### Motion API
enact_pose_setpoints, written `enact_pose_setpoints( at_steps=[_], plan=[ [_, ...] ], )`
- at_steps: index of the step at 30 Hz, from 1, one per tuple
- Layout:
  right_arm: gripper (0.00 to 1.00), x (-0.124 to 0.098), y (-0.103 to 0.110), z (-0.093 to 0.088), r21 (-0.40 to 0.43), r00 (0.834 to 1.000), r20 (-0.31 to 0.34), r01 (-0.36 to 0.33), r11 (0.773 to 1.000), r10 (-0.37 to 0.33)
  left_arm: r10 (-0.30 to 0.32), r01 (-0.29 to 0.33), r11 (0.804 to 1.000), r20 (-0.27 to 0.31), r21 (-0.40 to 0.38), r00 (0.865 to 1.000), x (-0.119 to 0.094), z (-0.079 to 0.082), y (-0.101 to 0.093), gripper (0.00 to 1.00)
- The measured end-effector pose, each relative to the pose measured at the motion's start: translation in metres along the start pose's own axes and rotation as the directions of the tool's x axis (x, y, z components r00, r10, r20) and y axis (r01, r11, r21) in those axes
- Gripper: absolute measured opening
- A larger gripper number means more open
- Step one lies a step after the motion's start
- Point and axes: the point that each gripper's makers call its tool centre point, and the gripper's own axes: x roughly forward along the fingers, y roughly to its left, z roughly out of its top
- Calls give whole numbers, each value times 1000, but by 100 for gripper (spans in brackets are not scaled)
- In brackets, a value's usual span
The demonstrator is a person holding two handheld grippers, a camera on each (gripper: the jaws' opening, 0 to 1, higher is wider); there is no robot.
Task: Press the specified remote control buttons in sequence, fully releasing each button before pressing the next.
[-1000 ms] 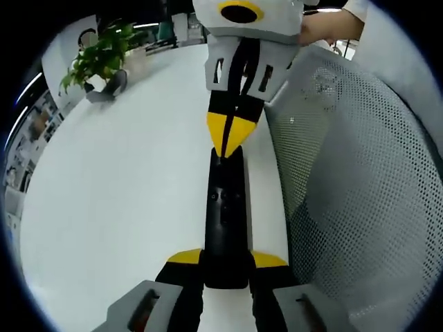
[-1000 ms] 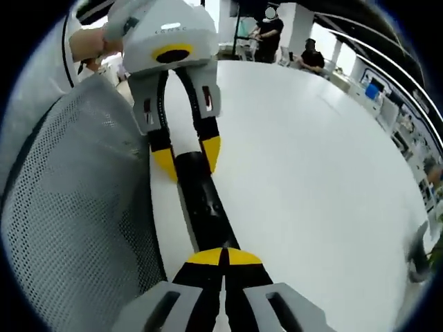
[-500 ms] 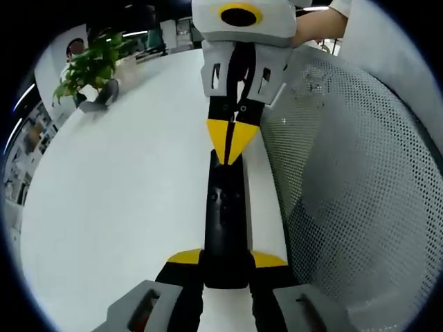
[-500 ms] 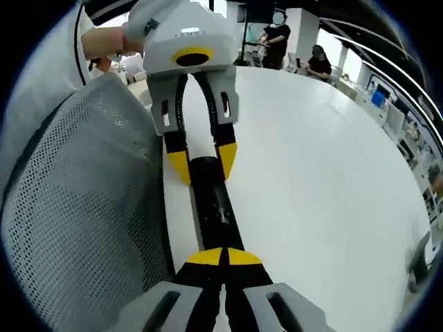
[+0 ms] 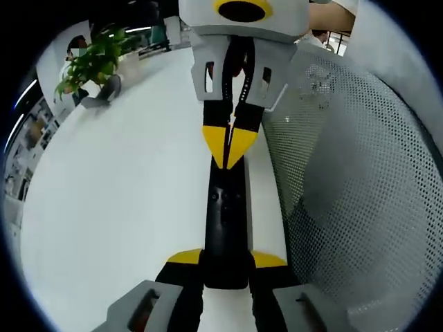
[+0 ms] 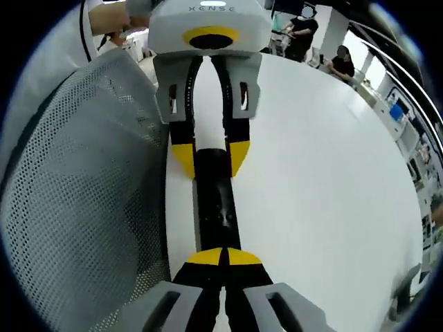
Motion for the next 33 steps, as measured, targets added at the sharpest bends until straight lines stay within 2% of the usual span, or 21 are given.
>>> enact_pose_setpoints(
  at_steps=[1, 4, 6, 8, 11, 14, 16, 17, 18, 20, 22, 23, 24, 26, 27, 28, 32, 33],
  plan=[
    [0, 0, 0, 0, 0, 1000, 13, 2, 1000, -2, 1, -1, 1000, -1, -2, 1000, 0, 0, 0, 24],
    [0, -2, 1, 2, -3, 994, 105, 16, 1000, -16, 3, -3, 1000, -7, -4, 1000, 0, 0, 0, 24],
    [0, -3, 1, 1, 33, 986, 168, 16, 999, -22, 2, -2, 1000, -7, -4, 1000, 1, 0, 0, 24],
    [0, -4, 4, 1, 41, 979, 206, -8, 999, -1, 2, -2, 1000, -1, -7, 1000, 0, 1, 1, 24],
    [8, -2, 0, 1, 49, 976, 219, 11, 999, -21, 3, -3, 1000, 8, -10, 1000, 1, 1, 1, 24],
    [10, -3, -1, 6, 37, 972, 236, -2, 999, -7, 4, -3, 1000, 12, -12, 1000, 1, 1, 1, 24],
    [8, 1, 3, 5, 4, 977, 211, -28, 1000, 26, 3, -2, 1000, 14, -11, 1000, 1, 1, 1, 24],
    [7, 0, 4, 7, -4, 974, 224, -29, 1000, 29, 3, -2, 1000, 15, -10, 1000, 1, 1, 1, 24],
    [7, -1, 3, 6, -23, 977, 212, -27, 999, 31, 3, -3, 1000, 18, -11, 1000, 1, 1, 1, 24],
    [7, 0, 4, 6, -29, 978, 208, -31, 999, 37, 4, -4, 1000, 25, -13, 1000, 1, 1, 1, 24],
    [7, 0, 3, 5, 17, 981, 187, -62, 998, 58, 4, -4, 1000, 29, -14, 1000, 1, 1, 1, 24],
    [7, 0, 2, 7, 8, 982, 180, -64, 998, 62, 4, -3, 1000, 32, -15, 999, 1, 1, 1, 24],
    [7, 1, 4, 6, -37, 986, 146, -69, 997, 74, 3, -3, 1000, 32, -14, 999, 1, 1, 1, 24],
    [7, 2, 4, 6, -30, 991, 105, -78, 996, 81, 3, -2, 1000, 34, -11, 999, 1, 1, 1, 24],
    [7, 2, 4, 5, -24, 994, 62, -83, 996, 85, 3, -2, 1000, 35, -11, 999, 1, 1, 1, 24],
    [7, 3, 4, 6, -53, 996, 37, -85, 995, 87, 4, -3, 1000, 39, -14, 999, 1, 1, 1, 24],
    [7, 5, 4, 5, -82, 992, -65, -116, 990, 111, 12, -10, 1000, 58, -24, 998, 1, 1, 1, 24],
    [7, 6, 4, 7, -65, 990, -73, -122, 990, 117, 13, -11, 1000, 64, -26, 998, 1, 1, 0, 24]
  ],
)
